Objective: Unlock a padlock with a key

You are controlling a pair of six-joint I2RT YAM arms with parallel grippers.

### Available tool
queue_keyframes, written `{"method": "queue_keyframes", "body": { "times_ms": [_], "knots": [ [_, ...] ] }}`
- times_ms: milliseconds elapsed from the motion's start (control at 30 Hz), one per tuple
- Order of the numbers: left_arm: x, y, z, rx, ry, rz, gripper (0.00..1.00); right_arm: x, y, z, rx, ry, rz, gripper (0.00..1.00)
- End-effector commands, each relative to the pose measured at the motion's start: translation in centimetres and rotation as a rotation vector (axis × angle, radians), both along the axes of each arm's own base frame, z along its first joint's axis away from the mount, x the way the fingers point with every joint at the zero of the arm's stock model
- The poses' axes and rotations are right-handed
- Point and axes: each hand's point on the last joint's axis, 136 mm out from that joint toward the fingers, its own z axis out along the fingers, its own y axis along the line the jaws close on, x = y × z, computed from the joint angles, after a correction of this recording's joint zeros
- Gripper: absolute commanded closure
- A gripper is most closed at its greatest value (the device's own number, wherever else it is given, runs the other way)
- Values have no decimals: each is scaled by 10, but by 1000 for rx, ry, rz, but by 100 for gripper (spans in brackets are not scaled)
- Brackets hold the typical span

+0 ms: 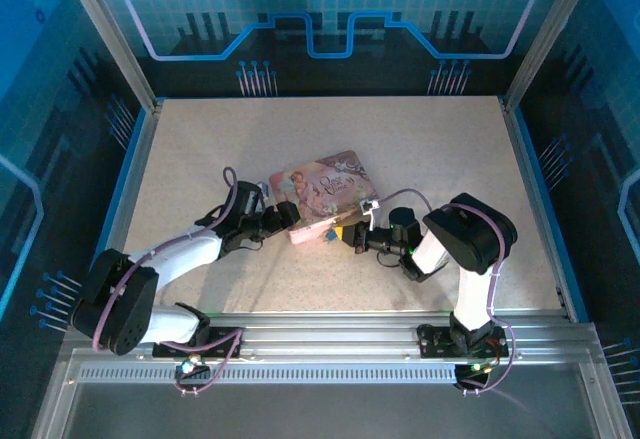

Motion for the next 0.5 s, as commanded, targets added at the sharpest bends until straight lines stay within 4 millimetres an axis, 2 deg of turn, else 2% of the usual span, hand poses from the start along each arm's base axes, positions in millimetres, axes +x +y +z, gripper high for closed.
{"method": "queue_keyframes", "body": {
  "times_ms": [0, 467],
  "knots": [
    [-31, 9, -34, 66, 128, -19, 20, 7, 0, 28, 75, -57, -26, 100],
    [-34, 9, -39, 63, 138, -17, 20, 10, -11, 26, 73, -27, -71, 100]
  ]
}}
